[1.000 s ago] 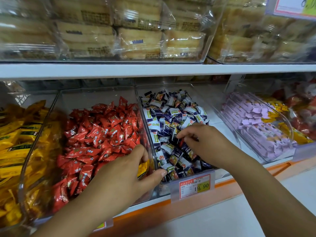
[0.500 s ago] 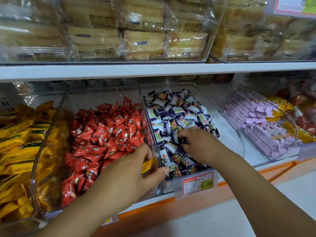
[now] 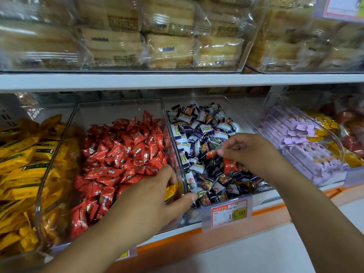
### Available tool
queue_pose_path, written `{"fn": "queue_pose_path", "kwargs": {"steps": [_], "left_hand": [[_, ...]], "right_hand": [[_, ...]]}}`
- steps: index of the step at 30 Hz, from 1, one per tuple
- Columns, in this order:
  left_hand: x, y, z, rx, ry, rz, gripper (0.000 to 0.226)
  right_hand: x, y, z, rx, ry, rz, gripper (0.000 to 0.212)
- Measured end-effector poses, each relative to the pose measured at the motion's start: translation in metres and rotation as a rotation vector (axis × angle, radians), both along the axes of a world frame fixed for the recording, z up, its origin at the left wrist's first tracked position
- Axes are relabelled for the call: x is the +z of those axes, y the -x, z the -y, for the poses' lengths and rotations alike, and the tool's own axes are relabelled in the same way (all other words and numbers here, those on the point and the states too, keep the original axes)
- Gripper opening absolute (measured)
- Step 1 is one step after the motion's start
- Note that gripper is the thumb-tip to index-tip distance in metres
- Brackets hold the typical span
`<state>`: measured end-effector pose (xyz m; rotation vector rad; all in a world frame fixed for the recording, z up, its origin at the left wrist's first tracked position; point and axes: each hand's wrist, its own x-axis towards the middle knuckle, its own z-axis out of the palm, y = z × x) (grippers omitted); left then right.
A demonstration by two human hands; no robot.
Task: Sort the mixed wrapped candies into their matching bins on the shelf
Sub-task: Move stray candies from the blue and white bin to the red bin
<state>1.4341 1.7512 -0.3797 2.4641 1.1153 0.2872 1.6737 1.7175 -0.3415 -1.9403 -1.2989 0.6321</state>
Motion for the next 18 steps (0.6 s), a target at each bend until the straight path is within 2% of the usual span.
{"fn": "queue_pose_path", "kwargs": {"steps": [6, 13, 16, 18], "left_hand": [[0.001, 0.0, 0.001, 0.008, -0.005, -0.001, 0.047], [0.003, 0.001, 0.002, 0.015, 0.021, -0.006, 0.045], [0.004, 0.0, 0.002, 0.023, 0.014, -0.014, 0.046], [0.003, -0.001, 0.002, 0.026, 0.004, -0.021, 0.047]], "right_hand": [[0.004, 0.004, -0.001, 0.009, 0.006, -0.161, 0.017], [0.014, 0.034, -0.007, 0.112, -0.156, -0.418, 0.01], [0.013, 0.056, -0.018, 0.188, -0.231, -0.47, 0.003], [0.01, 0.068, -0.024, 0.238, -0.254, -0.461, 0.009]]}}
